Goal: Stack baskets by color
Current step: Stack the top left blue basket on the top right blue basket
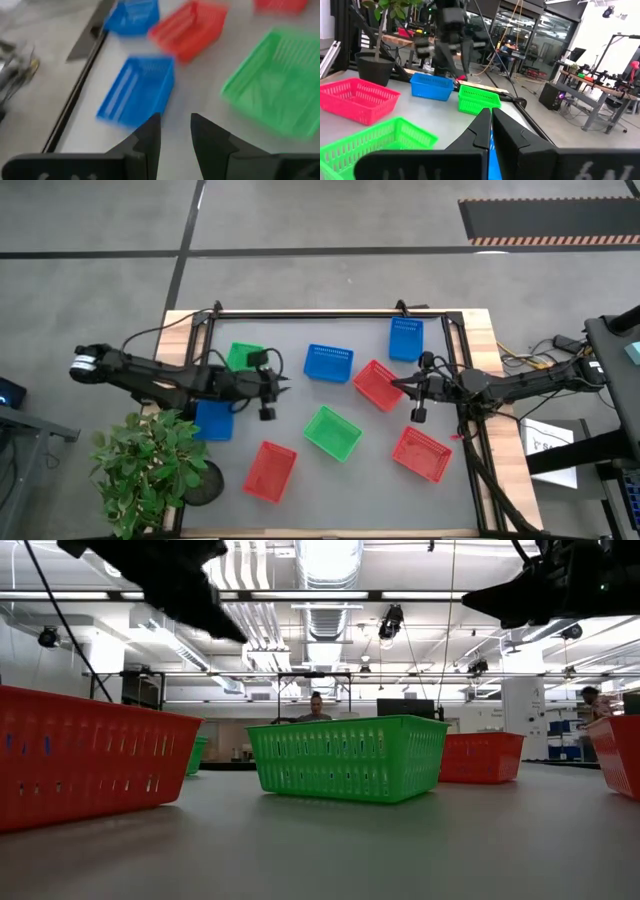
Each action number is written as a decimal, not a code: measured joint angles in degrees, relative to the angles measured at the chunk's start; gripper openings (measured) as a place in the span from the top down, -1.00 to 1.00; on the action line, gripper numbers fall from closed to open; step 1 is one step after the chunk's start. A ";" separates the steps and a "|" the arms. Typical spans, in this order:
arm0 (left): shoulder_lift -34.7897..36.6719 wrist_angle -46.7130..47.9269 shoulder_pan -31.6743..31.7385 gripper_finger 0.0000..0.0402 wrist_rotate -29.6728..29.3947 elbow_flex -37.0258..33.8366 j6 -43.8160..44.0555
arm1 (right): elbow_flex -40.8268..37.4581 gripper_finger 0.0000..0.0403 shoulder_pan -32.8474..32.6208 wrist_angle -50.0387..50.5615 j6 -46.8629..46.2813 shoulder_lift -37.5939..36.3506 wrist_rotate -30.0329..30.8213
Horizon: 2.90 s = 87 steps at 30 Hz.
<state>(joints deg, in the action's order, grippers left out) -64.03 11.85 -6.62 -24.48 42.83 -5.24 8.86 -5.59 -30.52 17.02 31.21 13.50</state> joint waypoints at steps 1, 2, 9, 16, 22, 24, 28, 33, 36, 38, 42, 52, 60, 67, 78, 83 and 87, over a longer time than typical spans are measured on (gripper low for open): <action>-1.06 -2.76 -0.97 0.55 -0.05 0.00 0.05 | 0.33 0.96 0.00 -0.10 0.00 0.29 -0.01; -2.17 -5.43 -1.96 0.55 -0.05 0.00 0.06 | 0.59 0.96 -0.02 -0.20 -0.09 0.45 -0.05; -10.82 -17.27 -5.73 0.55 -0.32 0.12 -0.06 | 1.76 0.96 -0.03 0.19 -1.56 2.00 -0.45; -13.61 -18.97 -6.43 0.55 -0.01 0.90 0.45 | 3.53 0.96 -1.15 0.68 -6.36 2.35 -3.22; -11.93 -19.28 -7.11 0.55 0.12 1.43 2.61 | 10.53 0.96 -3.35 10.93 -13.51 2.89 -3.42; -11.00 -19.72 -7.29 0.55 0.14 1.72 5.59 | 14.01 0.96 -4.21 17.49 -17.49 3.57 -3.33; -9.10 -21.63 -8.64 0.55 1.66 2.12 9.32 | 21.46 0.96 -5.36 34.37 -29.52 6.18 3.06; -10.22 -24.11 -9.19 0.55 1.84 1.53 2.98 | 26.30 0.95 -4.87 52.91 -40.51 13.53 10.31; -10.13 -26.06 -8.83 0.55 1.70 1.51 -1.25 | 29.69 0.88 -3.89 54.77 -41.42 17.34 5.65; -9.97 -25.78 -8.80 0.55 1.70 1.51 -2.54 | 32.40 0.78 -3.68 54.94 -40.38 19.79 3.07; -9.48 -25.88 -8.80 0.55 1.70 1.49 -5.91 | 37.15 0.51 -3.75 59.29 -32.25 24.57 1.15; -8.09 -25.83 -8.75 0.55 -6.04 -0.17 -16.21 | 50.48 0.07 4.00 65.63 -11.14 35.61 -1.17; -7.04 -25.82 -8.75 0.55 -12.24 -1.63 -25.68 | 58.35 0.15 10.62 68.10 13.99 45.57 -2.60; -6.67 -25.34 -8.75 0.55 -13.56 -2.01 -27.10 | 61.40 0.22 13.18 68.34 28.95 54.55 -3.64; -5.03 -24.77 -8.80 0.55 -13.76 -2.32 -26.80 | 65.38 0.37 18.55 69.26 33.63 63.01 -8.93; -5.07 -24.32 -8.80 0.55 -13.76 -2.34 -26.80 | 66.10 0.43 20.80 70.19 37.19 65.09 -8.94; -5.07 -24.34 -8.76 0.55 -13.73 -2.34 -26.77 | 66.20 0.44 22.31 70.17 39.05 66.32 -7.67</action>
<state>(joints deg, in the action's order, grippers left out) -69.10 -12.49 -15.39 -38.22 40.49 -32.01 75.07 16.72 39.65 56.07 97.54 5.83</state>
